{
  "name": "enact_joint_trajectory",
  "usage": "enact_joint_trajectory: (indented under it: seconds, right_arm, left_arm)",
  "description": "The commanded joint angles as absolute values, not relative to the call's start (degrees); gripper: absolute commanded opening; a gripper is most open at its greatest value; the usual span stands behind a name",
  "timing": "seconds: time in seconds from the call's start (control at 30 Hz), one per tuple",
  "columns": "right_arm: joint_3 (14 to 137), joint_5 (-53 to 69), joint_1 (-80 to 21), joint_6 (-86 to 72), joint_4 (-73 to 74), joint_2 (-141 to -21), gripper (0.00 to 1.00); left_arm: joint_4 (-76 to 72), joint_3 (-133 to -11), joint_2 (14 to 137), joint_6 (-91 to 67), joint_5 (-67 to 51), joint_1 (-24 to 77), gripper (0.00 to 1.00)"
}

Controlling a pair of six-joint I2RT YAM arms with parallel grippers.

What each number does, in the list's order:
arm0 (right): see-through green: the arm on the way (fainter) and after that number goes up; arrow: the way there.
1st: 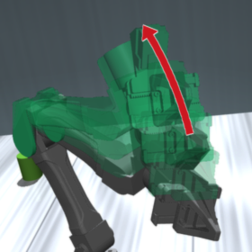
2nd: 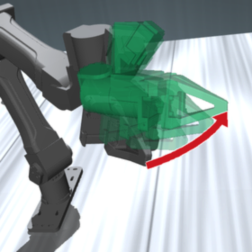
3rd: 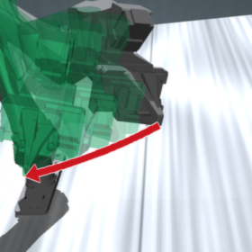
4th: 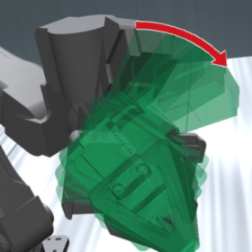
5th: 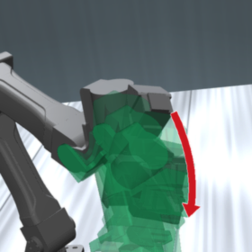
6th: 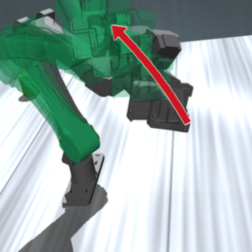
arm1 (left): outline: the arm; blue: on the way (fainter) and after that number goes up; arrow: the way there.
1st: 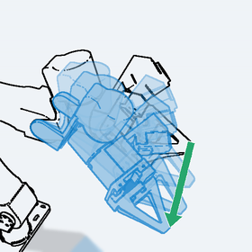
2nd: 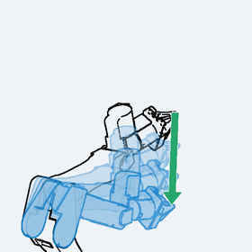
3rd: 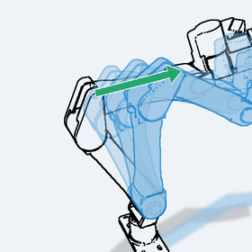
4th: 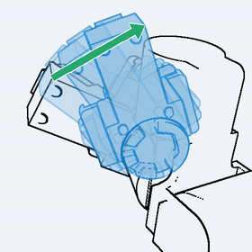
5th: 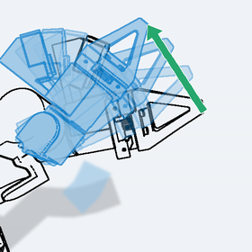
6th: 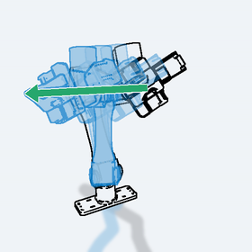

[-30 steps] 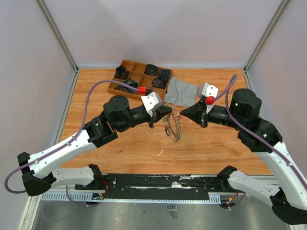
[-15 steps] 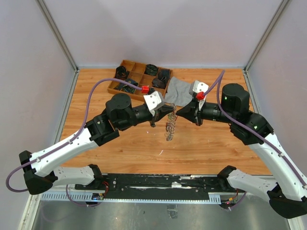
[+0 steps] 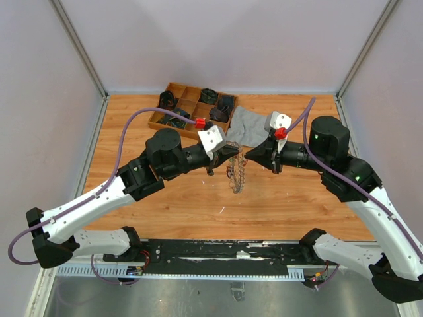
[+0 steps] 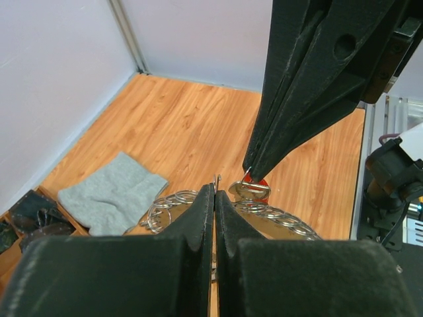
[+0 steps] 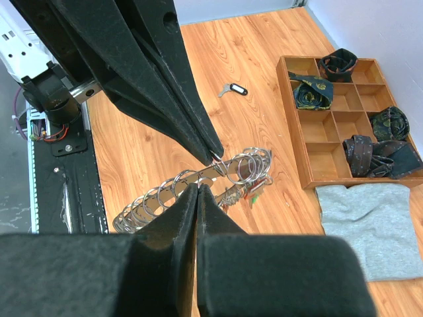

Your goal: Put the keys on the keyring

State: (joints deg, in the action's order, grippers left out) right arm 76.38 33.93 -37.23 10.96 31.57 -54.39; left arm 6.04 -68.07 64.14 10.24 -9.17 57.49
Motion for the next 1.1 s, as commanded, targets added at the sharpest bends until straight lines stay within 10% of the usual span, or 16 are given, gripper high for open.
enact_joint_trajectory:
  seconds: [0.0,1.07]
  right_arm:
    - [78.0,33.05,-36.77,11.4,30.16,-54.23,0.01]
    - [78.27,31.52,-36.77,8.26,27.63,-55.11,0.01]
  left_arm:
    - [3.07,-70.94,63.57,10.48,-10.72,57.54,0.0]
    - [4.45,-71.22,64.29,10.99,-12.73,57.52,0.0]
